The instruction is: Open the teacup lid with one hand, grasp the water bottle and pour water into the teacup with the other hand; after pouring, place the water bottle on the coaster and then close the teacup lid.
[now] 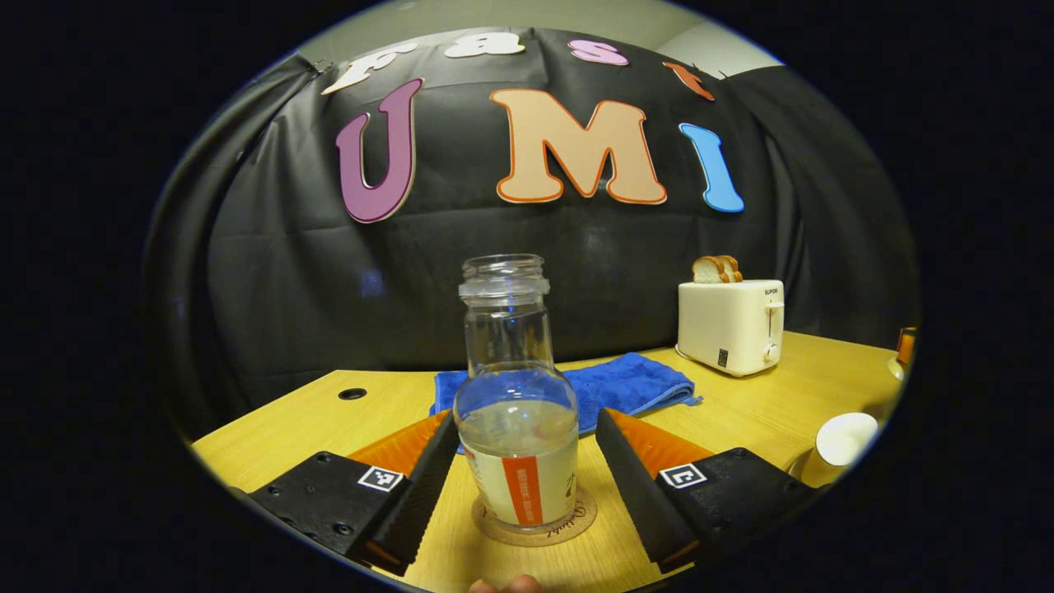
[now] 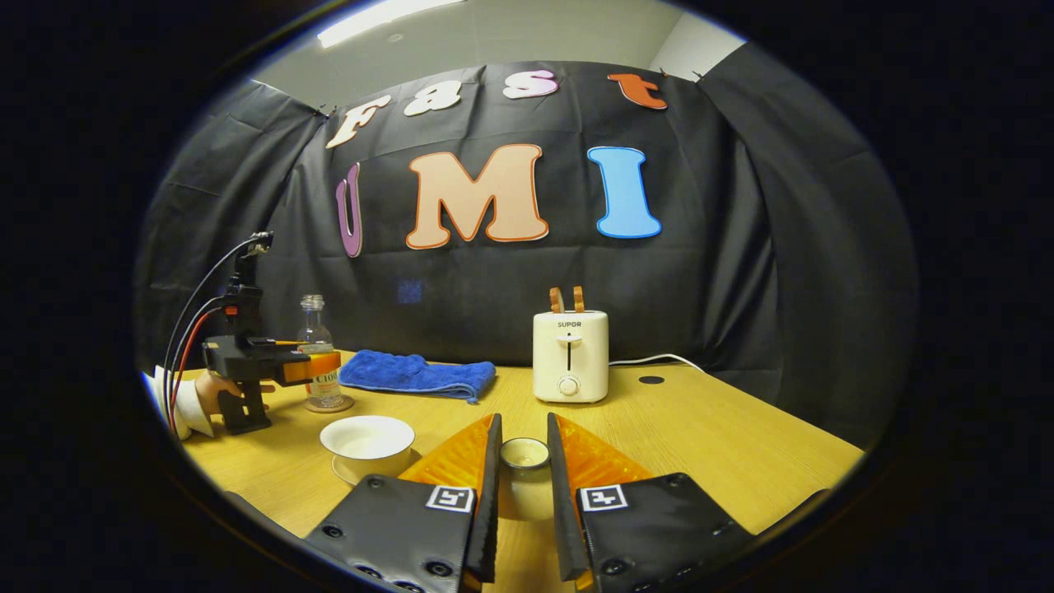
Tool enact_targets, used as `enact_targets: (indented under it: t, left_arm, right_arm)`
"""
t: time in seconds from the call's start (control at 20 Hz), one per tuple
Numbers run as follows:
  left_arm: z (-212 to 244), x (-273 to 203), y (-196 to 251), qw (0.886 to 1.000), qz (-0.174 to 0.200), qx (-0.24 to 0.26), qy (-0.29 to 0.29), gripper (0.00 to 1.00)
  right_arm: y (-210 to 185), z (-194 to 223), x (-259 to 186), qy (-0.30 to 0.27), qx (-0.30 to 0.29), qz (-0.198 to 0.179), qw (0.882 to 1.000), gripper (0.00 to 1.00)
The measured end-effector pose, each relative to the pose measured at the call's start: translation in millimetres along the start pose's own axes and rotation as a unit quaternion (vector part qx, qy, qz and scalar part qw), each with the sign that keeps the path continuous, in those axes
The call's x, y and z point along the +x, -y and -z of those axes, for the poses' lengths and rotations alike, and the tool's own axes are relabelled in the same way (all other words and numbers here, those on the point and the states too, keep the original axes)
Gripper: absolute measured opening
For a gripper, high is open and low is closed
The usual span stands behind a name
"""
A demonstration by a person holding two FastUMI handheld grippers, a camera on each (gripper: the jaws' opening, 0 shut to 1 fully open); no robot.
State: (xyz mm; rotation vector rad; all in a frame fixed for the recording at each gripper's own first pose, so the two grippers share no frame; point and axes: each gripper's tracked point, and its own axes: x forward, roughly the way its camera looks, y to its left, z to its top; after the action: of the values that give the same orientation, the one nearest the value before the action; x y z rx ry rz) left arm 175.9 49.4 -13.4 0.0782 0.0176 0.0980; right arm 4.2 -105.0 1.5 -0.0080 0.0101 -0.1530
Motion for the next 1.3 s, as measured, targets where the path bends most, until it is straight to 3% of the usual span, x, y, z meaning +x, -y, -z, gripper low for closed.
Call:
enact_targets:
  t: [0.7,1.3]
  left_arm:
    - [-3,-103,-17,0.999,-0.017,-0.022,0.018,0.96]
    - [-2,-111,-29,0.998,-0.052,-0.023,0.016,0.96]
  right_arm:
    - [-86,3,18,-0.005,0.004,-0.113,0.994,0.32]
    - [-150,8,46,-0.017,0.005,-0.177,0.984,0.33]
